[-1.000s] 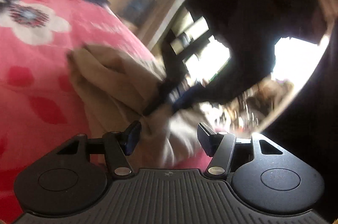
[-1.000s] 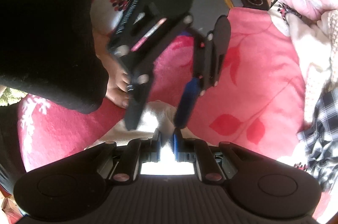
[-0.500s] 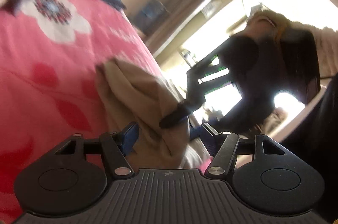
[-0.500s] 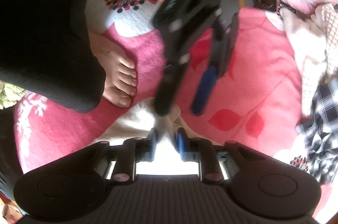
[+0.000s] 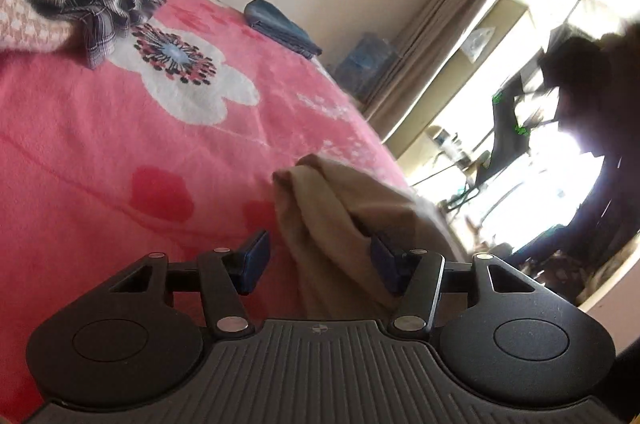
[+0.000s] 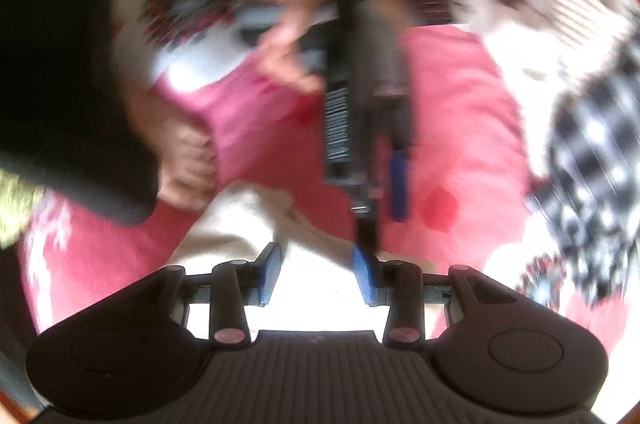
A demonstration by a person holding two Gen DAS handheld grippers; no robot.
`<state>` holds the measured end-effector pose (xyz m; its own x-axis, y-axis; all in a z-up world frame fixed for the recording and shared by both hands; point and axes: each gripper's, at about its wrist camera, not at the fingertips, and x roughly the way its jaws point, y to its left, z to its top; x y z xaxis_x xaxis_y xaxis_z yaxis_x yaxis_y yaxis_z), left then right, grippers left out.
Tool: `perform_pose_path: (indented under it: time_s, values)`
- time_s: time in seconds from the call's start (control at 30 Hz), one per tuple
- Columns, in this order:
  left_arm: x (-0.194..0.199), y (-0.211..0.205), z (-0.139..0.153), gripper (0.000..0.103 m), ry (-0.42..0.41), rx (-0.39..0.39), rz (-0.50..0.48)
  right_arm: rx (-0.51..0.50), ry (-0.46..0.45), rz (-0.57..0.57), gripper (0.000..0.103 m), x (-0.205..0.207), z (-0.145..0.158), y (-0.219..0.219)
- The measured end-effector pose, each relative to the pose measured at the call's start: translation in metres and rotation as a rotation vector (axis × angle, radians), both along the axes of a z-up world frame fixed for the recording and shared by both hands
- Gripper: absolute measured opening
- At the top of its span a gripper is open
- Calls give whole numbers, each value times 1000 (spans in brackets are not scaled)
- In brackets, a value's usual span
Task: Fold clothes
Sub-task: 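Open the right gripper and withdraw it from the trousers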
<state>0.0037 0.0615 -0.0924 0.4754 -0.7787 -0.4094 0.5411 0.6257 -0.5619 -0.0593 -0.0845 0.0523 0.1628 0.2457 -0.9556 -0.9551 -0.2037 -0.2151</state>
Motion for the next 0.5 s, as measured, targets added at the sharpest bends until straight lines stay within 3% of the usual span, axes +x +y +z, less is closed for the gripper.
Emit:
perform_pose_path:
  time_s: [0.17, 0.3, 0.4, 0.5]
  values:
    - [-12, -5, -1, 55, -43, 50, 15, 152, 202, -586, 43, 65, 14, -18]
    - [-14, -12, -3, 55, -57, 64, 41, 180, 383, -979, 43, 96, -7, -38]
    - [-16, -20, -4, 55, -77, 86, 48, 204, 461, -1182, 43, 109, -22, -53]
    - [-16, -27, -5, 53, -96, 99, 46, 247, 489, -1271, 43, 111, -31, -61]
